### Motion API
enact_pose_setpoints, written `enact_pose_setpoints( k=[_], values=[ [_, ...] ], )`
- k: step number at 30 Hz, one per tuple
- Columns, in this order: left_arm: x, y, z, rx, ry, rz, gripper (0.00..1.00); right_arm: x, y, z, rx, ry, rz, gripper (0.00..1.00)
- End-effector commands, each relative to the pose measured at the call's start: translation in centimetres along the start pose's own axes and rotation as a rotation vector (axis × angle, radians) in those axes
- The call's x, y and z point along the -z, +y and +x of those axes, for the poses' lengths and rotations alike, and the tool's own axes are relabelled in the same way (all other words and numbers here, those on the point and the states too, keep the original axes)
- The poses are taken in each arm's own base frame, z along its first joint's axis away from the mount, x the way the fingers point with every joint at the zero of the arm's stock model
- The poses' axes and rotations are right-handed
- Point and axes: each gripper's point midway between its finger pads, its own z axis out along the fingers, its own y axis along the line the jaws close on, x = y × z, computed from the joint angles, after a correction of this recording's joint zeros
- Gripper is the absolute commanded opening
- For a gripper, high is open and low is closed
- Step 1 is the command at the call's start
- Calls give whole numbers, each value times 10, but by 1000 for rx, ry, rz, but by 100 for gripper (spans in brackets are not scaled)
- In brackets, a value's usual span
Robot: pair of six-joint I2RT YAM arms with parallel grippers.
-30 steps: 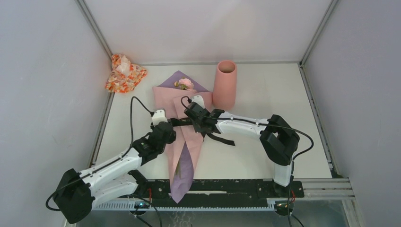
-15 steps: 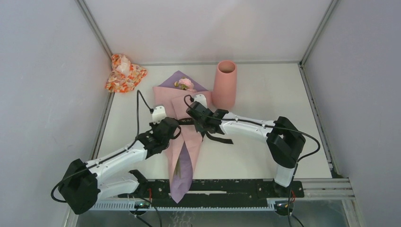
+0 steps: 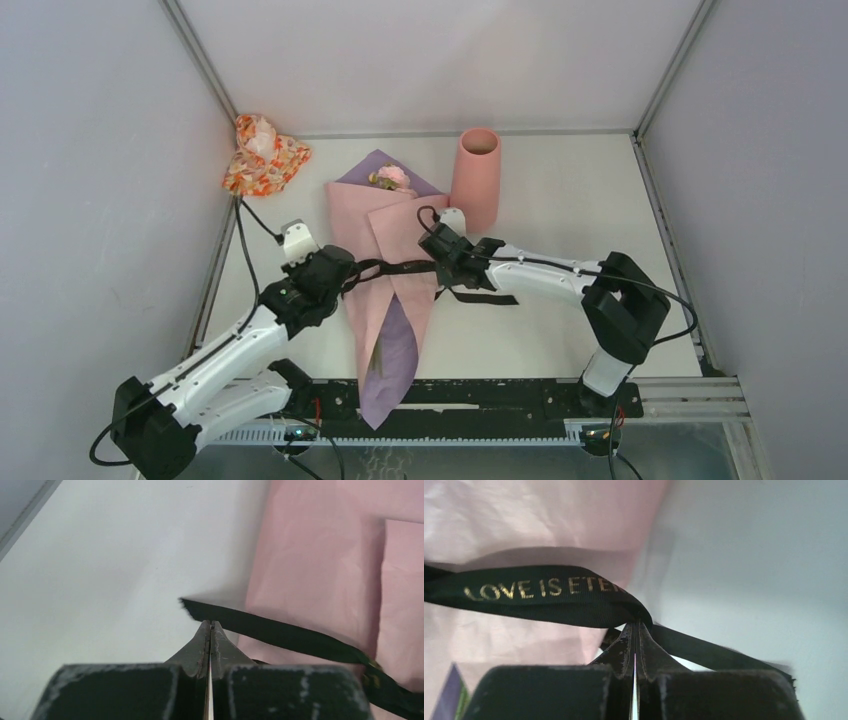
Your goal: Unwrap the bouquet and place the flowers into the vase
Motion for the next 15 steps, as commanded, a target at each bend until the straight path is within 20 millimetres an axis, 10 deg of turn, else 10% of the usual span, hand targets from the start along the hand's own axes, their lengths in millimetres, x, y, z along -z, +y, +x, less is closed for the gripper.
enact_pose_setpoints(
  k=[1, 5, 10, 15],
  values=[
    [4, 17, -13, 63, -18, -65, 0, 8, -16, -8, -85, -43, 32, 0],
    [3, 18, -13, 71, -3, -42, 0, 6, -27, -2, -94, -28, 72, 0],
    [22, -63, -9, 66, 45, 429, 18, 6, -19, -3, -96, -35, 36, 0],
    [35, -93, 0, 41, 32, 645, 39, 7, -12, -6, -100, -36, -2, 0]
  ],
)
